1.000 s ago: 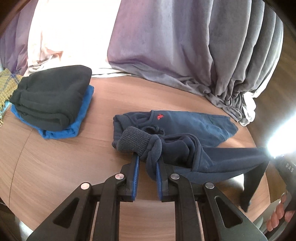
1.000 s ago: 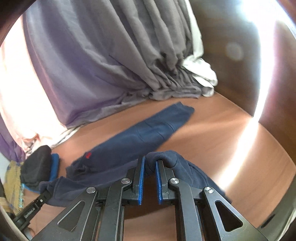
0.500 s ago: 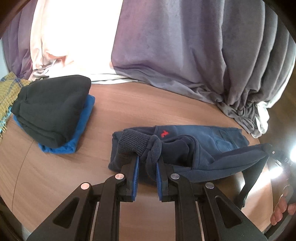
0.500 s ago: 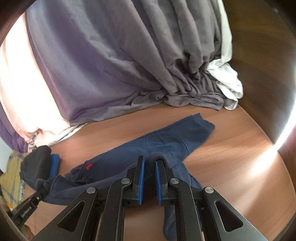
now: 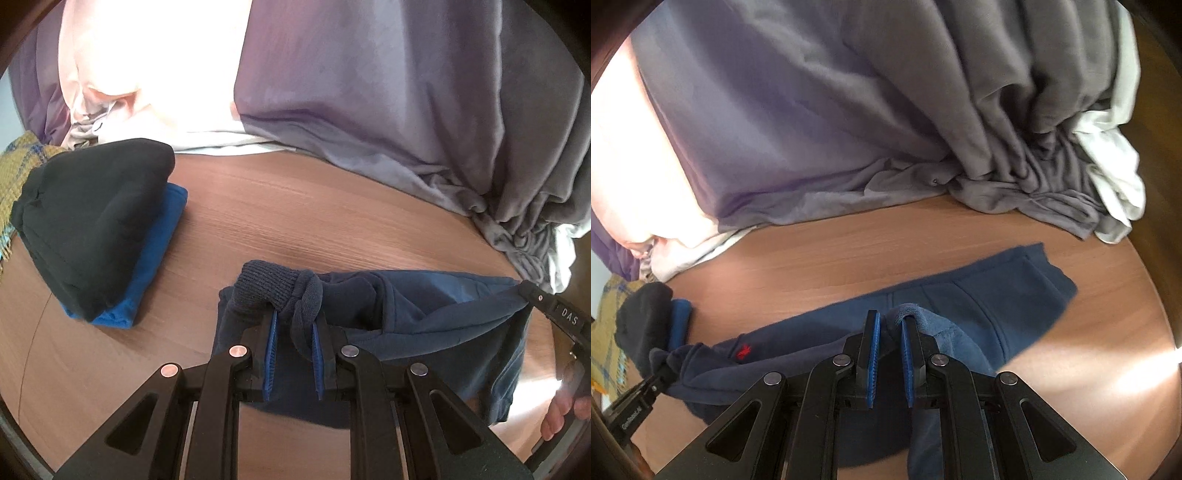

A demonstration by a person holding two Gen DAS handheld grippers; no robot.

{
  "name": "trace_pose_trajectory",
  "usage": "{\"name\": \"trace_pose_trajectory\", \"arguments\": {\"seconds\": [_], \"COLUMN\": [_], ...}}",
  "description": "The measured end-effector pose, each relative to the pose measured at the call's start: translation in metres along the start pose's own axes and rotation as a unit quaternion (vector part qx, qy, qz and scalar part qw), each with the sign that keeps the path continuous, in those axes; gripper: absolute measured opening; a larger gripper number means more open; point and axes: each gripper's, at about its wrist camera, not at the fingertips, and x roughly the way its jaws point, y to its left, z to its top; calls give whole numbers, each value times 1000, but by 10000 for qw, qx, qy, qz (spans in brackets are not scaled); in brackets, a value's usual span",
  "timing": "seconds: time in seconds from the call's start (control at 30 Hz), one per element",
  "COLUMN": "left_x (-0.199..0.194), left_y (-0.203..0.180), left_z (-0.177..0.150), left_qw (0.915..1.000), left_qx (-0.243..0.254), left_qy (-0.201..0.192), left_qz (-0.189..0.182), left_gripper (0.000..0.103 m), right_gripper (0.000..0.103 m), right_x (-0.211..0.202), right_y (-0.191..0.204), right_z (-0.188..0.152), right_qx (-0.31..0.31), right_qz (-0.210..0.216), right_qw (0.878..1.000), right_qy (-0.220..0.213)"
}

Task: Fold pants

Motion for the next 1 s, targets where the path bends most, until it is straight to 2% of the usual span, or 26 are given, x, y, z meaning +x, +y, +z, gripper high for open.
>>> {"name": "trace_pose_trajectory", "arguments": {"seconds": [0.27, 0.5, 0.73, 0.8, 0.83, 0.87, 1.0], "left_x": [32, 52, 62, 58, 54, 49, 23], "left_y": [0, -1, -2, -3, -3, -4, -8], "left_z": [7, 14, 19, 20, 20, 20, 20], "left_qw": [9995, 9990, 9987, 9989, 9989, 9988, 9972], "left_qx": [-62, -35, 77, 166, 213, 255, 534], "left_qy": [246, 314, 335, 295, 266, 191, -248], "left_qz": [176, 327, 365, 332, 318, 363, 462], "left_gripper": [21, 35, 40, 47, 52, 63, 69], "right_gripper": [12, 12, 13, 17, 21, 27, 33], "right_x": [55, 91, 115, 115, 114, 112, 94], "right_y": [-1, -2, -1, 1, 2, 3, 4], "right_z": [15, 18, 21, 21, 21, 22, 21], "right_qx": [71, -17, -131, -190, -223, -239, -279], "right_qz": [78, -8, -89, -69, -46, -3, 78], "right_qw": [9989, 9976, 9957, 9954, 9952, 9952, 9960], "right_qy": [449, 688, 908, 941, 948, 951, 846]}}
